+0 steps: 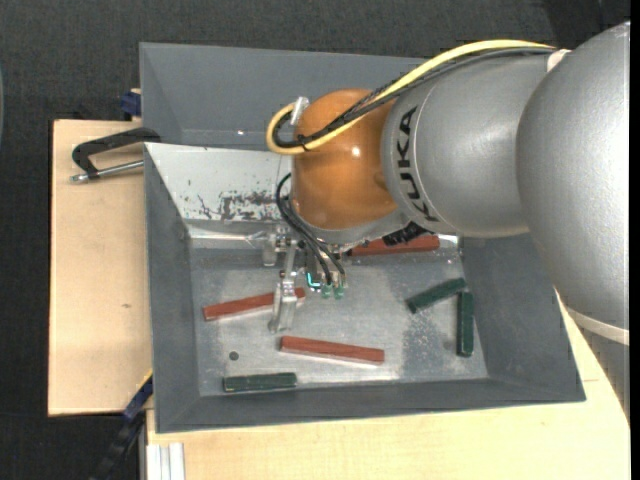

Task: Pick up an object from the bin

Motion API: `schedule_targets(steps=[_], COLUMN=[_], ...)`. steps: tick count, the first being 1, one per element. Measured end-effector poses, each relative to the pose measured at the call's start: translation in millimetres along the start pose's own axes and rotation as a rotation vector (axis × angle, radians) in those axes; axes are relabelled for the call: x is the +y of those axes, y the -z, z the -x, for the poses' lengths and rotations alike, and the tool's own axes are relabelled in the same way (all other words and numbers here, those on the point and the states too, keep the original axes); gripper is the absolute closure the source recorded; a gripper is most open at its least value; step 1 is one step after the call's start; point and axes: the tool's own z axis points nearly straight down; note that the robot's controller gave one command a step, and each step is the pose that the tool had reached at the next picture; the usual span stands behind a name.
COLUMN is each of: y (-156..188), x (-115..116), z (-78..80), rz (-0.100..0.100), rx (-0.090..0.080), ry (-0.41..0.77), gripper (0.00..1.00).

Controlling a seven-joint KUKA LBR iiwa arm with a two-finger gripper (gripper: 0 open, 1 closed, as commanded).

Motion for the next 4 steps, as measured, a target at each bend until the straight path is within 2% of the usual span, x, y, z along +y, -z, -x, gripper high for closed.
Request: schedule_targets(steps=[1,2,3,4], y=[4.6,-68.3,-68.3,129.0], x=[-0.5,-0.1,-0.1,-36.5], z=[2.1,-23.3,-23.3,-45.0], rz=[0.002,0.002,0.002,0.000], rx=[-0.008,-0.015,-0.015,-0.009], ry=[-0.002,0.205,0.204,0.202], gripper=[0.00,1.00,1.00,1.00])
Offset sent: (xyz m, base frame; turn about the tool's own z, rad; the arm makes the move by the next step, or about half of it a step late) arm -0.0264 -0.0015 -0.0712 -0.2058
